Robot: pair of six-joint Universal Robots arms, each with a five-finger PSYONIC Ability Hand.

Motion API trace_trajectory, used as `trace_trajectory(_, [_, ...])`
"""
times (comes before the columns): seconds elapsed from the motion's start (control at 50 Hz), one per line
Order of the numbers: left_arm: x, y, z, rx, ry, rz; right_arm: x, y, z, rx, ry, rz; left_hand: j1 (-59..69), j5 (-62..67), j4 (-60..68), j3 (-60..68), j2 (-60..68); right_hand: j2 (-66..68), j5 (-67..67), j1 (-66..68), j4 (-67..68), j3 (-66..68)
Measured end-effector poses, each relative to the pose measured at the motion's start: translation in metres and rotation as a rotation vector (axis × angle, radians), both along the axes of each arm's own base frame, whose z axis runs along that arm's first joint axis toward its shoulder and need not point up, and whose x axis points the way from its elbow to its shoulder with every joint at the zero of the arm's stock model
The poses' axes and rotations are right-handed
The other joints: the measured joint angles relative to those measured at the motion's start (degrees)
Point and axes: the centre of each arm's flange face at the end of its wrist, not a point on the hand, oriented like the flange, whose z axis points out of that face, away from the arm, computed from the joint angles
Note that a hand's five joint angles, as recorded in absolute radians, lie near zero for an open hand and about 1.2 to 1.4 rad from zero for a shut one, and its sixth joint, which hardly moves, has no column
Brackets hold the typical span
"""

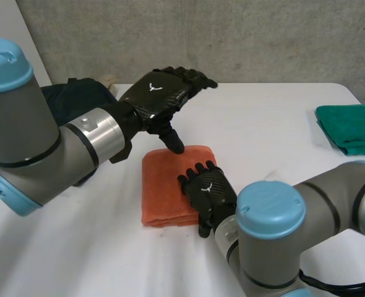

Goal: Fold the laundry.

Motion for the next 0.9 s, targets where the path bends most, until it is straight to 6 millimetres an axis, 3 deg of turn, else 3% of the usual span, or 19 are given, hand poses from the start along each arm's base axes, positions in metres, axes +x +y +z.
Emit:
trace_trajectory(0.16, [0.0, 0.005, -0.003, 0.09, 0.002, -0.089, 0.008, -0.011, -0.023, -0.072, 0.028, 0.009, 0.0, 0.0, 0.0, 0.0, 0.0, 0.03, 0.01, 0.0, 0.0, 0.08])
trace_trajectory(0.3, [-0.002, 0.008, -0.006, 0.092, -0.005, -0.095, 0.014, -0.018, -0.025, -0.124, 0.031, 0.021, 0.0, 0.0, 0.0, 0.0, 0.0, 0.27, 1.0, 0.31, 0.32, 0.91])
trace_trajectory(0.52, [-0.004, 0.006, -0.008, 0.095, -0.004, -0.094, 0.022, -0.025, -0.027, -0.147, 0.012, 0.025, 0.0, 0.0, 0.0, 0.0, 0.0, 12.03, 11.27, 12.54, 12.44, 12.4])
trace_trajectory(0.64, [-0.004, 0.006, -0.008, 0.097, -0.003, -0.094, 0.025, -0.028, -0.031, -0.152, 0.006, 0.025, 0.0, 0.0, 0.0, 0.0, 0.0, 31.64, 27.21, 27.65, 31.11, 31.35])
trace_trajectory(0.66, [-0.004, 0.006, -0.008, 0.097, -0.003, -0.094, 0.025, -0.029, -0.031, -0.155, 0.003, 0.024, 0.0, 0.0, 0.0, 0.0, 0.0, 42.87, 38.28, 35.82, 41.56, 42.59])
trace_trajectory(0.7, [-0.004, 0.006, -0.008, 0.097, -0.003, -0.094, 0.026, -0.031, -0.031, -0.163, -0.005, 0.02, 0.0, 0.0, 0.0, 0.0, 0.0, 51.04, 47.15, 40.04, 51.27, 51.19])
trace_trajectory(0.78, [-0.003, 0.005, -0.006, 0.093, -0.001, -0.093, 0.027, -0.044, -0.021, -0.205, -0.046, -0.008, 0.0, 0.0, 0.0, 0.0, 0.0, 52.16, 49.28, 41.19, 55.48, 53.21])
trace_trajectory(0.9, [-0.003, 0.003, 0.001, 0.071, 0.01, -0.087, 0.013, -0.1, 0.023, -0.324, -0.149, -0.122, 0.0, 0.0, 0.0, 0.0, 0.0, 52.16, 49.28, 41.19, 55.95, 53.22])
